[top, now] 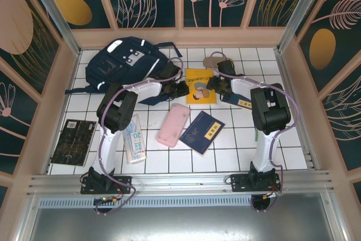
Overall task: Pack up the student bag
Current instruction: Pick up the book from the top-center of the table.
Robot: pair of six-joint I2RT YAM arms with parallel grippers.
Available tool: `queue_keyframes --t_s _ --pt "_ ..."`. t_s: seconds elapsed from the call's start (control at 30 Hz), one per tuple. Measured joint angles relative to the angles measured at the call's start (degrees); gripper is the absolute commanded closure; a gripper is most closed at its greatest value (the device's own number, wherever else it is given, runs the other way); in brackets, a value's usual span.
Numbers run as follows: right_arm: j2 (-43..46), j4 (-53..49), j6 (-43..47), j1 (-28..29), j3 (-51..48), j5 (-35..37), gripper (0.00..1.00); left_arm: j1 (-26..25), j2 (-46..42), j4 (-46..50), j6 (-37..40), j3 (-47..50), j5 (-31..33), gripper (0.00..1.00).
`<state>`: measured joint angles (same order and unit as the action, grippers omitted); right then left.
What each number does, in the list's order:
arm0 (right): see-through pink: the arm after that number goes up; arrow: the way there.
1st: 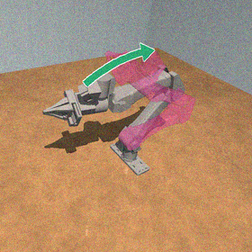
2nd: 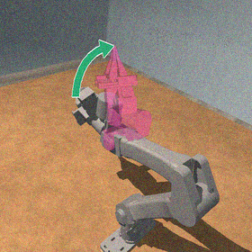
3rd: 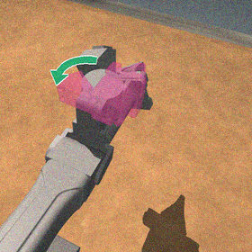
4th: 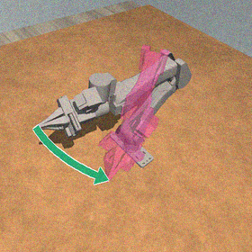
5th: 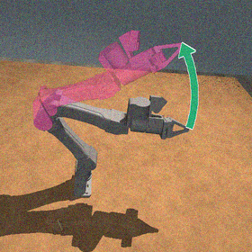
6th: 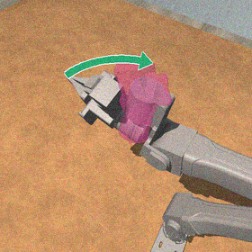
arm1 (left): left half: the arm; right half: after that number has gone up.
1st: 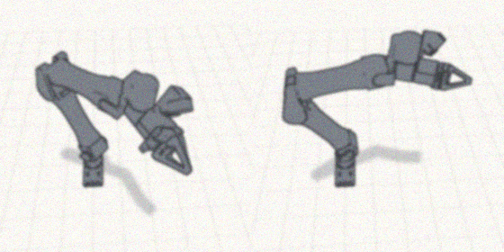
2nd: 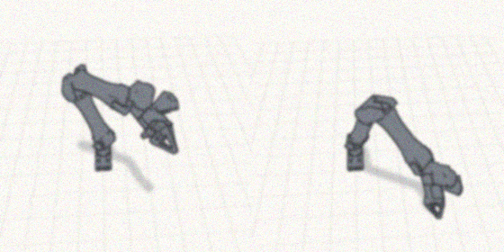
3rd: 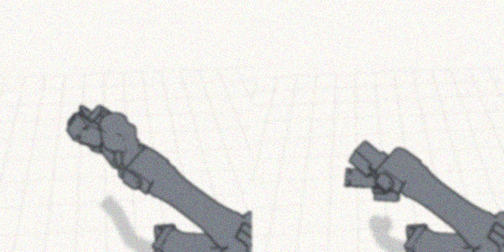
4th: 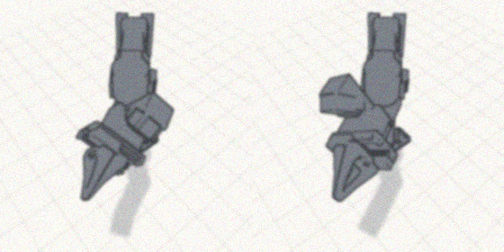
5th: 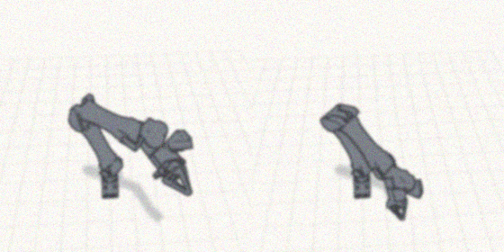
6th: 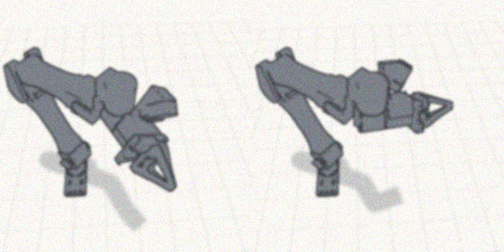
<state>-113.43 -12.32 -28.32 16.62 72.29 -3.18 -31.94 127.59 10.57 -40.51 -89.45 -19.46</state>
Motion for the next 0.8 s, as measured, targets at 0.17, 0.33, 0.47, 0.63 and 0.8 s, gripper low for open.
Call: queue_keyframes --t_s 0.17,0.33,0.47,0.63,0.8 --pt "-1.0 2.6 1.6 0.3 0.0 -6.0 0.30 0.0 0.0 0.1 0.0 0.0 -0.2 0.84" --pt "-1.5 5.7 1.9 0.3 -0.4 -11.7 0.31 0.2 0.1 0.3 0.0 0.0 -1.1 0.84" --pt "-0.7 12.6 1.0 -1.0 -4.0 -17.2 0.37 1.0 0.1 0.7 0.0 0.0 -1.7 0.84" --pt "0.5 20.8 -1.9 -3.4 -9.4 -25.4 0.44 1.9 0.0 1.2 0.0 0.1 -2.0 0.84" --pt "2.8 23.3 -5.0 -4.7 -12.0 -31.5 0.46 2.6 -0.1 1.2 0.2 0.3 -2.1 0.85"
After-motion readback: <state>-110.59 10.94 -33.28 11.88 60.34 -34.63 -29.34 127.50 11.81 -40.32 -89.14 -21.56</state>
